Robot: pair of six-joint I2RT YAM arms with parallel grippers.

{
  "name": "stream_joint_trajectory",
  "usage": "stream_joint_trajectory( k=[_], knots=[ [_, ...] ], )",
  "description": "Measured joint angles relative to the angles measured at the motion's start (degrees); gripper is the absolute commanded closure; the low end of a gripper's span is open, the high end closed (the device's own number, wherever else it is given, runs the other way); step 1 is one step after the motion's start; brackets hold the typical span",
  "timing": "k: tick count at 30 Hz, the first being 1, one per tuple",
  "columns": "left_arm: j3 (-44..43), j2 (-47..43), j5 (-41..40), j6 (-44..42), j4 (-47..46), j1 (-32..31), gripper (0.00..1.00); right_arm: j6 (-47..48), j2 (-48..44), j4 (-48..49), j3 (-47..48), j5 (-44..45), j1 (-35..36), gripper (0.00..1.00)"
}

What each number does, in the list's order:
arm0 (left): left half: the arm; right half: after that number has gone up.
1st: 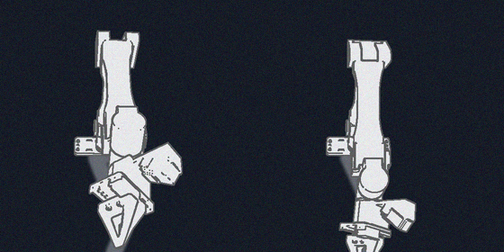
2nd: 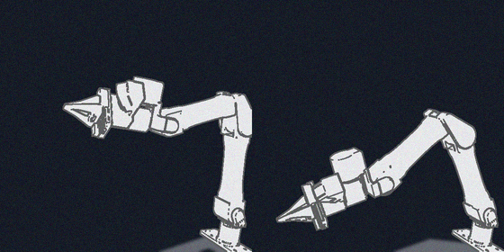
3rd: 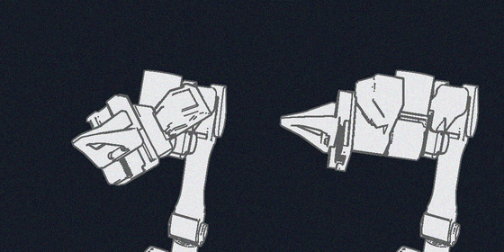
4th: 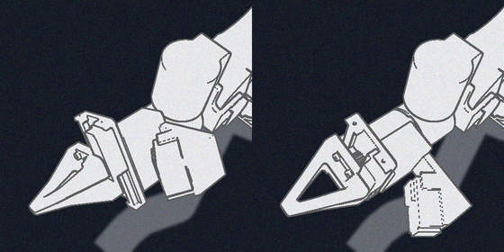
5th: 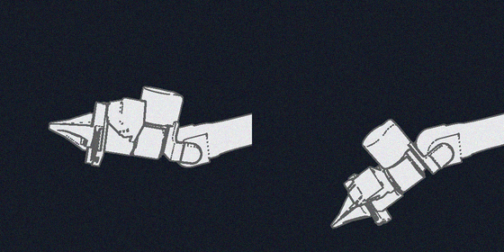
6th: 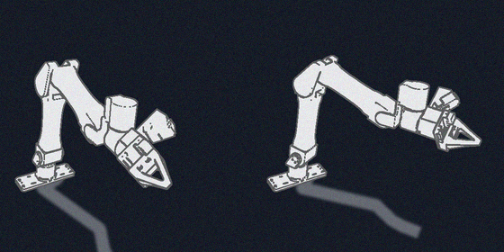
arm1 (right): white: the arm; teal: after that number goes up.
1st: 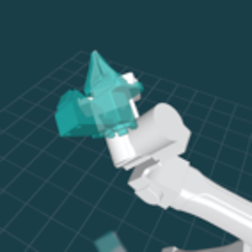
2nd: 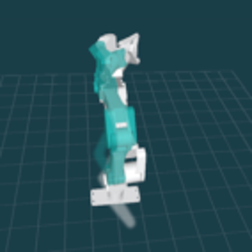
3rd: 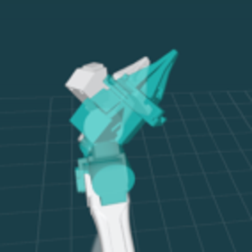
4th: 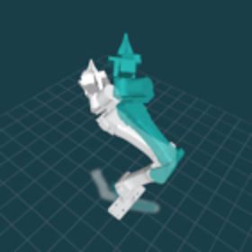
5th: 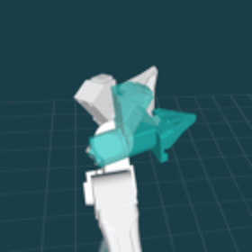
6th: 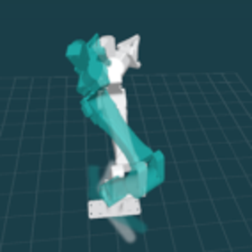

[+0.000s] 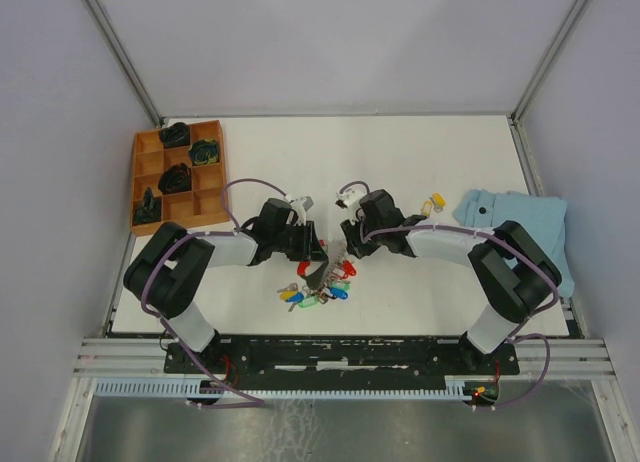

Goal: Put the keys on the keyring

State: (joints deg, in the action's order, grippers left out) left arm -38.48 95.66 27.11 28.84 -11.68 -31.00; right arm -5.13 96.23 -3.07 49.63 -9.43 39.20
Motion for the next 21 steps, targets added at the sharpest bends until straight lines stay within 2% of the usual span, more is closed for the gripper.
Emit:
stream_joint_trajectory(
  k=[7,13,21],
  knots=[
    [-0.2,0.3,0.1,0.0,0.0,0.0,0.66,-0.2,-4.4,-0.6,-0.1,-3.0,-1.1,0.62],
    [-0.2,0.3,0.2,0.0,0.0,0.0,0.66,-1.8,-4.4,-0.9,-0.5,-6.4,-1.1,0.64],
    [-0.3,0.3,0.2,0.0,0.0,0.0,0.66,-3.3,-2.4,-0.4,-1.7,-6.4,-1.1,0.66]
  ],
)
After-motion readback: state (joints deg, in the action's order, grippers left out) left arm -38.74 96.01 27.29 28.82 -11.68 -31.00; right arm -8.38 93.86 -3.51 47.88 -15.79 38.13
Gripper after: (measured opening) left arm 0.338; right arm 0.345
